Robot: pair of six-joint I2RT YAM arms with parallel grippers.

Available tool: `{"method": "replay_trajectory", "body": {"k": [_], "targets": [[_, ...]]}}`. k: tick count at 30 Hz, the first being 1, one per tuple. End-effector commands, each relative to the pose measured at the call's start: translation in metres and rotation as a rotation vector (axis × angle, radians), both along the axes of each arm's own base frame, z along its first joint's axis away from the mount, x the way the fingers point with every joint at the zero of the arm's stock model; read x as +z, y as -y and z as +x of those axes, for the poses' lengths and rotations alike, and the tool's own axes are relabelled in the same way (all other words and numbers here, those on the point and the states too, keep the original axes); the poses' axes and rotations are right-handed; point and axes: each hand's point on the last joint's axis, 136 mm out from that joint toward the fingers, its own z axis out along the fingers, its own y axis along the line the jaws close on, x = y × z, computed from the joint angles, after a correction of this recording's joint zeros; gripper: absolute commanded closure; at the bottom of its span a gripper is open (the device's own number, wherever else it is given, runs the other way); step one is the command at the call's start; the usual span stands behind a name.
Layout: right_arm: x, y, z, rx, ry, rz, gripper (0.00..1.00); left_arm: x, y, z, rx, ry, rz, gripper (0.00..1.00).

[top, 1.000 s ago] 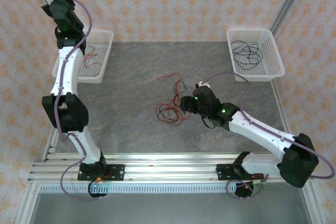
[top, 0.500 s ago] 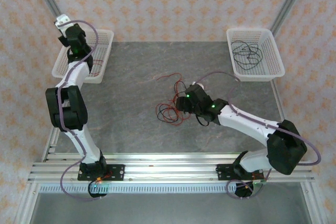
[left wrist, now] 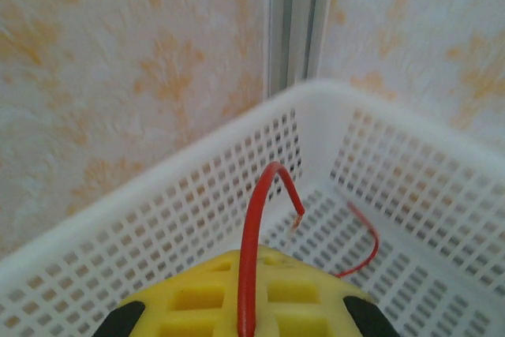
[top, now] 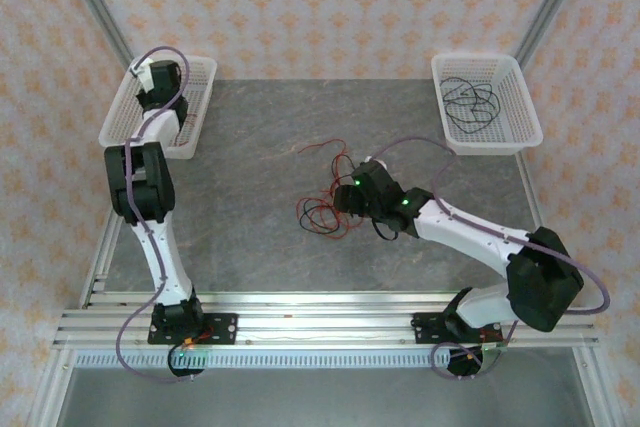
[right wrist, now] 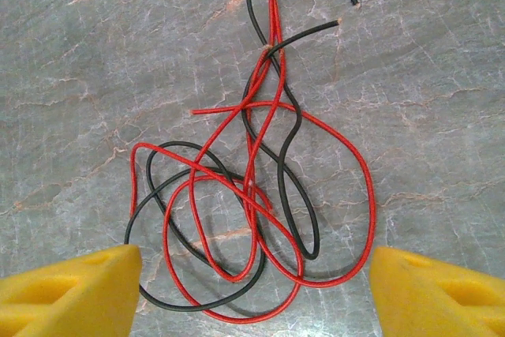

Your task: Untangle the cables

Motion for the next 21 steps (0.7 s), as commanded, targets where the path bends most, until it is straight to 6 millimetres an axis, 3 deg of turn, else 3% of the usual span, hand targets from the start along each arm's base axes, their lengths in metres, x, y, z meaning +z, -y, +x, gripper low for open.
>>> {"method": "replay_trajectory", "body": {"k": [1,6,15,21], "targets": [[0.013,0.001,0.000,-0.013,0.028,0.020,0.24,-0.030,-0.006,-0.014,0.033,-0.140,-0.119,1.00],[0.013,0.002,-0.001,-0.015,0.027,0.017,0.24,-0.045,-0.009,-0.011,0.016,-0.174,-0.247,0.98],[0.012,0.003,-0.002,-0.013,0.027,0.022,0.24,-0.029,-0.004,-0.012,0.002,-0.212,-0.289,0.45],[0.016,0.004,-0.004,-0.013,0.035,0.031,0.24,-0.003,0.004,-0.012,-0.032,-0.167,-0.319,0.40]]}}
